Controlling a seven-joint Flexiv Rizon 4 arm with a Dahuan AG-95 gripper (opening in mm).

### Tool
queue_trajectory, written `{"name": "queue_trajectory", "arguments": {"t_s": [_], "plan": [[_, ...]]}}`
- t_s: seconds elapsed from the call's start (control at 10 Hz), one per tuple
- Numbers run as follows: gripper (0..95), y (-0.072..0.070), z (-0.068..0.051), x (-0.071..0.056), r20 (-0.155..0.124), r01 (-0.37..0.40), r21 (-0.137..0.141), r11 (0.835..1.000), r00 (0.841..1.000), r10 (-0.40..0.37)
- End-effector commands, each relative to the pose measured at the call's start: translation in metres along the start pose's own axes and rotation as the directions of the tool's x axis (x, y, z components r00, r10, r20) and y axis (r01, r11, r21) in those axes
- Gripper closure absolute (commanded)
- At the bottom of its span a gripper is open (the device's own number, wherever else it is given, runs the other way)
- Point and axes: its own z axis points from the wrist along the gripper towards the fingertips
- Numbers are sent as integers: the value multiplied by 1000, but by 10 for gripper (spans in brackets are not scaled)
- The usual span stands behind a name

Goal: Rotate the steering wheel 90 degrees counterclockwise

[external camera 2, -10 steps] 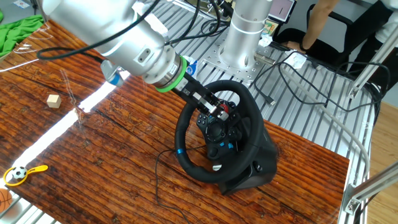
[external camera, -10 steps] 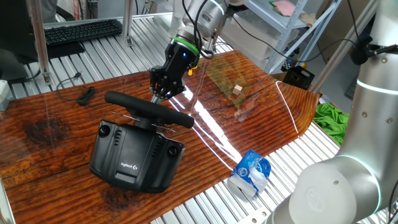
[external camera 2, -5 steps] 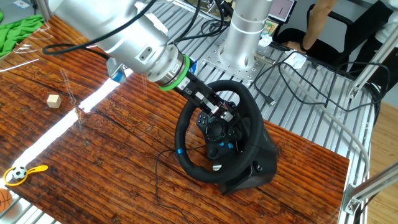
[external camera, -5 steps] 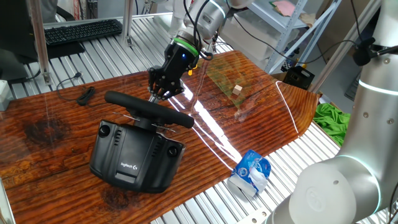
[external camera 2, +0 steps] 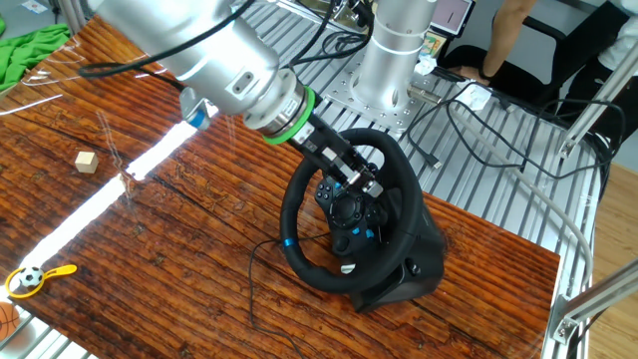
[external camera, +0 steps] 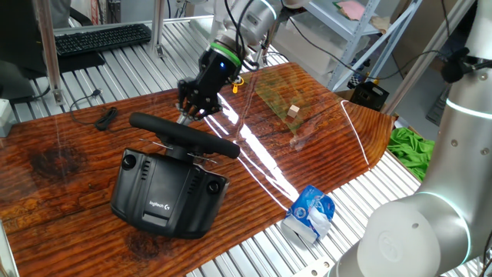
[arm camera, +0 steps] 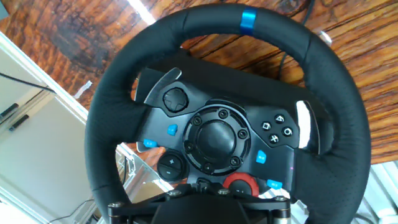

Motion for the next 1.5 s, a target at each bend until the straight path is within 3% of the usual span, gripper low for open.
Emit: {"name": "queue_trajectory", "arguments": {"t_s": [0.1,0.4,0.6,0.8,0.9,1.3,1.5], "plan": [[950,8,8,-1,21,-4,8,1000,1000,4],[950,21,16,1,27,-12,16,1000,1000,12],[950,28,20,5,47,-11,53,999,999,9],[950,31,23,8,54,-20,72,997,998,16],[950,31,24,8,55,-25,75,997,998,21],[950,32,26,6,48,-70,142,987,997,64],[950,32,26,6,45,-70,153,986,997,64]]}}
